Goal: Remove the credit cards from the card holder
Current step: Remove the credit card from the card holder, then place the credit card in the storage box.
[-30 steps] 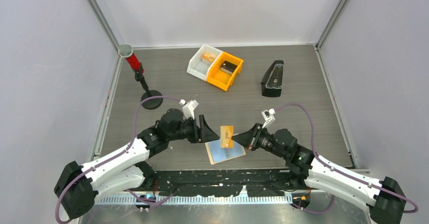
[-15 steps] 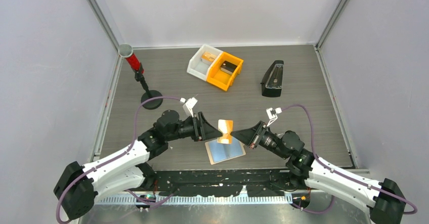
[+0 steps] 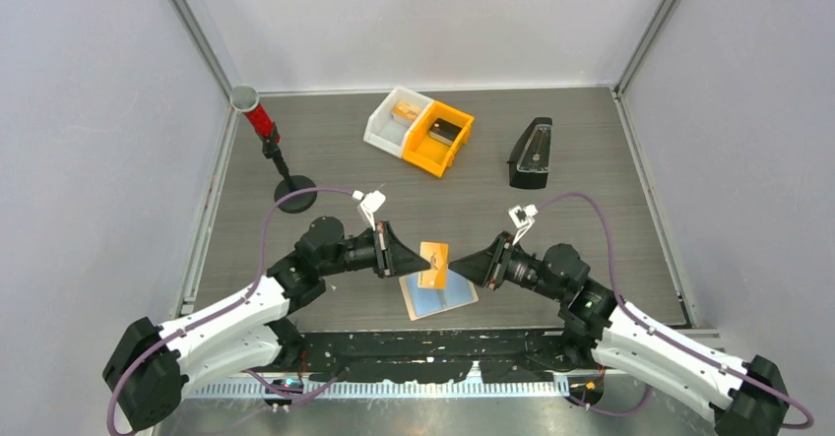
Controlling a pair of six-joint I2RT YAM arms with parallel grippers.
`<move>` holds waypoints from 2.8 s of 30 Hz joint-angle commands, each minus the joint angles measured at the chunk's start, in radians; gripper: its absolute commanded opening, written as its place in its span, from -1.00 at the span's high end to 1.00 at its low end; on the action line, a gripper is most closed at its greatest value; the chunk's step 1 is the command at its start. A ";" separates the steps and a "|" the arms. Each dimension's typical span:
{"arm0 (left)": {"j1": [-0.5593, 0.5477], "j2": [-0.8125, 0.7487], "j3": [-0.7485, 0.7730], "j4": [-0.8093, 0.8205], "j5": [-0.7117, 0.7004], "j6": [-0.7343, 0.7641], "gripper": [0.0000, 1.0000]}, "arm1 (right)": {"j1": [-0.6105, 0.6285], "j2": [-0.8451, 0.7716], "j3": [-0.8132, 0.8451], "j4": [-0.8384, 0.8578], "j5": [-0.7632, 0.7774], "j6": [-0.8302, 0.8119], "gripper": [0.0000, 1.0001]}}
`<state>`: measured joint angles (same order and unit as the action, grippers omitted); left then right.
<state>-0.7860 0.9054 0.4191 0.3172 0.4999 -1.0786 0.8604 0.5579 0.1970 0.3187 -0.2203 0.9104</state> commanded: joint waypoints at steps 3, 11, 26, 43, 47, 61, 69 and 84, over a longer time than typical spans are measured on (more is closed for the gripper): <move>-0.002 -0.034 0.041 -0.124 0.112 0.159 1.00 | -0.126 -0.004 0.270 -0.401 -0.184 -0.357 0.25; -0.004 0.003 0.078 -0.185 0.275 0.228 1.00 | -0.151 0.241 0.492 -0.553 -0.403 -0.554 0.18; -0.002 0.006 0.083 -0.182 0.315 0.252 1.00 | -0.144 0.495 0.539 -0.415 -0.720 -0.543 0.24; -0.002 0.005 0.085 -0.184 0.318 0.256 1.00 | -0.138 0.533 0.518 -0.400 -0.704 -0.546 0.25; -0.003 0.008 0.087 -0.185 0.317 0.259 1.00 | -0.138 0.533 0.522 -0.410 -0.682 -0.555 0.21; -0.002 0.006 0.087 -0.194 0.312 0.261 1.00 | -0.138 0.541 0.559 -0.473 -0.655 -0.587 0.26; -0.002 0.009 0.092 -0.197 0.307 0.263 1.00 | -0.138 0.539 0.527 -0.411 -0.714 -0.560 0.63; 0.001 -0.100 0.202 -0.577 -0.026 0.411 -0.23 | -0.151 0.507 0.523 -0.329 -0.630 -0.497 0.90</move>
<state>-0.7860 0.8536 0.5449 -0.1062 0.6304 -0.7345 0.7177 1.0725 0.7021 -0.0677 -0.8959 0.3912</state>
